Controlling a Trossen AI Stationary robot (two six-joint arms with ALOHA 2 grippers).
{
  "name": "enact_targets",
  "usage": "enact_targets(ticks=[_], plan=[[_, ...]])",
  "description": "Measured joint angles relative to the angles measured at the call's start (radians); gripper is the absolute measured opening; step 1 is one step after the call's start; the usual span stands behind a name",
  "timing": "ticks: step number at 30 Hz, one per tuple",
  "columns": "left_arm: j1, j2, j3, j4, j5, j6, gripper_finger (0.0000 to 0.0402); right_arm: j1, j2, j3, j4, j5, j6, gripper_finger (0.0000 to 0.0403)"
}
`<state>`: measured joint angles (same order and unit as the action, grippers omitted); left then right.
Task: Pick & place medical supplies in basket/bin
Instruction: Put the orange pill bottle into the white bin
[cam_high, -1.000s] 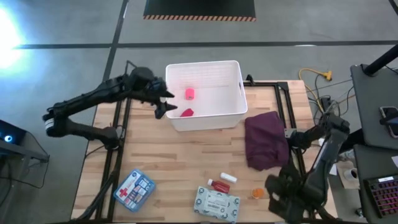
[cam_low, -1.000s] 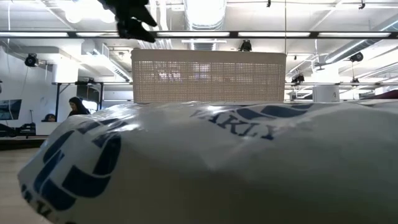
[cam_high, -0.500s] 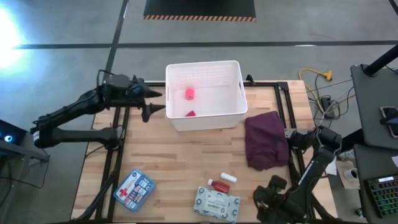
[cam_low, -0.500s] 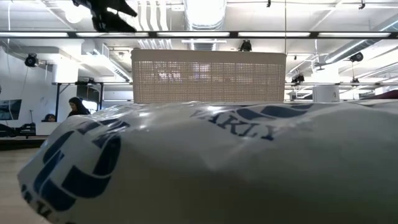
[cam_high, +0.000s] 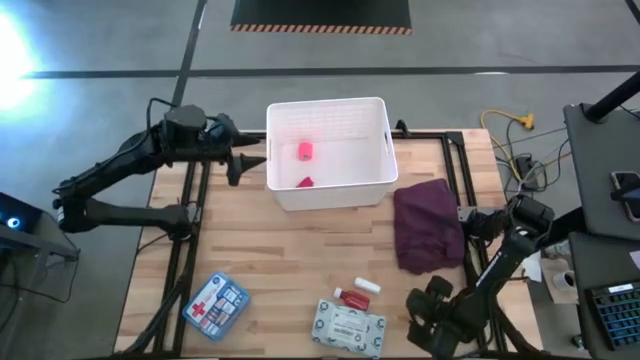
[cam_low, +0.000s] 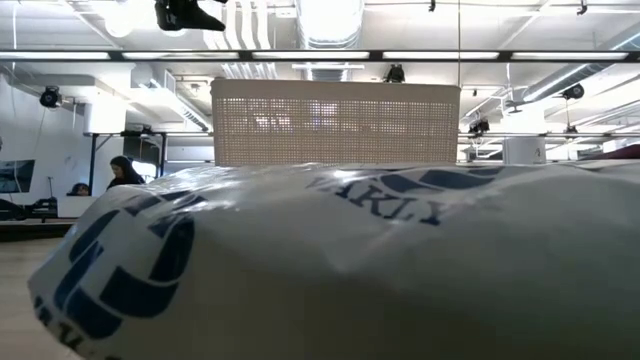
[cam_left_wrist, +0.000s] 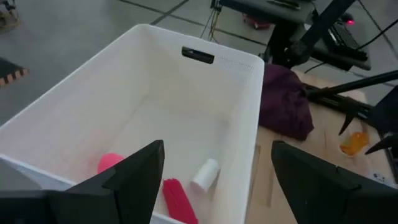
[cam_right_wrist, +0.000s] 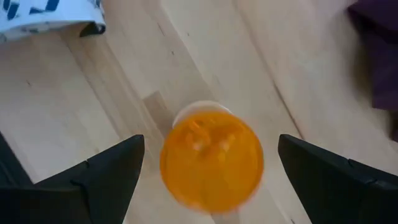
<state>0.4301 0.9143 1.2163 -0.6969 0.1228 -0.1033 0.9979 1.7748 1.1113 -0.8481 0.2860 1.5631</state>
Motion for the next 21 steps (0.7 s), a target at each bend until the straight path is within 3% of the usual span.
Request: enact_targets(ticks=[5, 12, 17, 21], plan=[[0.0, 0.014, 0.038, -0.055, 0.0, -0.074, 0.0279, -0.012, -0.001, -0.078, 0.105, 0.002, 0.029, 0.0332], [0.0, 0.014, 0.049, -0.055, 0.0, -0.075, 0.0279, -0.013, -0.004, -0.106, 0.109, -0.017, 0.038, 0.0223], [0.0, 0.014, 0.047, -0.084, 0.0, -0.075, 0.0279, -0.038, -0.061, -0.078, 0.002, 0.01, 0.05, 0.0143], [0.0, 0.013, 0.047, -0.204, 0.001, -0.103, 0.0279, -0.092, -0.176, -0.021, -0.25, 0.155, 0.128, 0.0138]])
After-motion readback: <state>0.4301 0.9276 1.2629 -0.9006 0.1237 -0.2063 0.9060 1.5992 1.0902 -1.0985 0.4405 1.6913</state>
